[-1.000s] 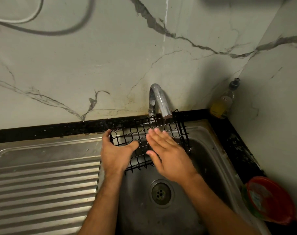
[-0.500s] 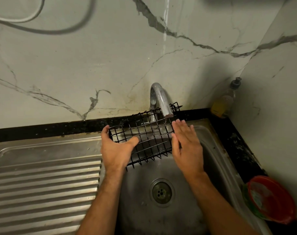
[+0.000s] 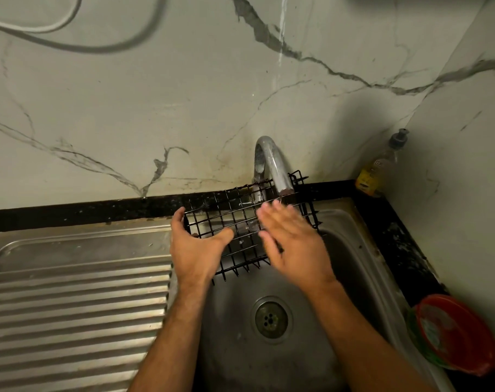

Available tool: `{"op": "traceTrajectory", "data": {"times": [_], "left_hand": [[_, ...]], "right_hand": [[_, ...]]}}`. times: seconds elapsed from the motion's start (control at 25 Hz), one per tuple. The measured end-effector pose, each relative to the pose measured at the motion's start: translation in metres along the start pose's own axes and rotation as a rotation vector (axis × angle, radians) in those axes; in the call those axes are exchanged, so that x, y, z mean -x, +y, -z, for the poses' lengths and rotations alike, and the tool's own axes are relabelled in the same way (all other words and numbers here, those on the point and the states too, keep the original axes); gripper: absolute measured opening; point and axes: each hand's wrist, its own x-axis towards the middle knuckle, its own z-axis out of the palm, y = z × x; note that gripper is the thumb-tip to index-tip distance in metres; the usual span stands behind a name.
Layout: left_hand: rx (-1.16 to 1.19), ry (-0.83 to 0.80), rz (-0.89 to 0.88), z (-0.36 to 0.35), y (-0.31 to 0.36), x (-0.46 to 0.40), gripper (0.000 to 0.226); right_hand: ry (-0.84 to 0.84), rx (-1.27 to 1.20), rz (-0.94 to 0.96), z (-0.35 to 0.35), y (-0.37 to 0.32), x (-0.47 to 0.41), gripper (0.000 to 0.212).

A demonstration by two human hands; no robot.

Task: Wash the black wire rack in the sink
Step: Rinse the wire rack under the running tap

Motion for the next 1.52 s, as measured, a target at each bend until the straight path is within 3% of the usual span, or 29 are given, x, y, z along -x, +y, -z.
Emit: {"op": "traceTrajectory", "data": {"times": [0.08, 0.12, 0.24, 0.28, 0.32, 0.4, 0.44, 0.56, 0.6, 0.68, 0.72, 0.76, 0.88, 0.92, 1.04, 1.08, 1.2, 1.24, 1.4, 1.44, 1.52], "left_hand": [[-0.005, 0.005, 0.014, 0.001, -0.001, -0.001, 0.109], [-0.004, 0.006, 0.018, 0.001, -0.002, -0.002, 0.109], [0.022, -0.019, 0.032, -0.001, -0.002, -0.003, 0.106], [0.025, -0.029, 0.038, -0.002, -0.002, -0.003, 0.107], [0.023, -0.03, 0.046, -0.002, -0.003, -0.002, 0.108], [0.007, -0.017, 0.062, -0.002, -0.004, -0.001, 0.109], [-0.007, -0.01, 0.06, -0.002, -0.005, 0.0, 0.109], [-0.027, -0.013, 0.033, -0.001, -0.007, 0.001, 0.108], [-0.02, -0.014, 0.034, -0.002, -0.006, 0.002, 0.107], [-0.01, -0.017, 0.037, -0.003, -0.005, 0.003, 0.108], [-0.009, -0.02, 0.035, -0.003, -0.005, 0.003, 0.109], [-0.007, -0.022, 0.034, -0.003, -0.004, 0.003, 0.109], [0.01, -0.031, 0.024, -0.003, -0.002, 0.002, 0.108], [0.013, -0.033, 0.019, -0.002, -0.001, 0.002, 0.107], [0.005, -0.027, 0.041, -0.001, 0.0, 0.004, 0.108], [-0.006, -0.025, 0.044, -0.001, -0.001, 0.005, 0.109], [-0.03, -0.029, 0.039, 0.0, -0.004, 0.006, 0.109], [-0.029, -0.032, 0.036, 0.0, -0.004, 0.006, 0.109], [-0.016, -0.04, 0.05, -0.003, -0.001, 0.008, 0.109], [-0.012, -0.038, 0.053, -0.003, 0.0, 0.007, 0.109], [-0.001, -0.036, 0.063, -0.002, 0.002, 0.005, 0.109]], "right_hand": [[0.019, 0.015, -0.376, 0.007, 0.008, -0.004, 0.057], [-0.009, 0.077, -0.365, 0.006, 0.003, -0.003, 0.058], [-0.148, 0.129, 0.234, -0.003, -0.018, 0.012, 0.052], [-0.133, 0.121, 0.271, -0.001, -0.013, 0.013, 0.05], [-0.075, 0.121, 0.151, -0.001, -0.003, 0.014, 0.049], [0.048, 0.092, -0.286, 0.004, 0.007, 0.014, 0.05], [0.033, 0.11, -0.332, 0.003, 0.005, 0.017, 0.051], [-0.123, 0.106, 0.113, -0.001, -0.009, 0.023, 0.052], [-0.128, 0.092, 0.061, 0.001, -0.005, 0.018, 0.055], [-0.082, 0.062, -0.372, 0.009, 0.001, 0.004, 0.064], [-0.079, 0.076, -0.473, 0.009, -0.003, -0.001, 0.066], [-0.096, 0.105, -0.406, 0.008, -0.012, -0.003, 0.065], [-0.158, 0.076, 0.185, 0.002, -0.027, 0.003, 0.052], [-0.114, 0.064, 0.216, 0.004, -0.015, 0.0, 0.047], [0.09, 0.051, -0.2, 0.011, 0.012, -0.006, 0.041], [0.098, 0.066, -0.23, 0.01, 0.008, -0.004, 0.042], [-0.018, 0.056, 0.186, 0.0, -0.013, 0.011, 0.041], [-0.038, 0.028, 0.238, 0.003, -0.009, 0.01, 0.039], [0.094, 0.056, -0.252, 0.012, 0.007, -0.002, 0.043], [0.081, 0.058, -0.182, 0.008, -0.003, 0.0, 0.043], [0.013, -0.018, 0.162, 0.0, -0.022, 0.008, 0.037]]}}
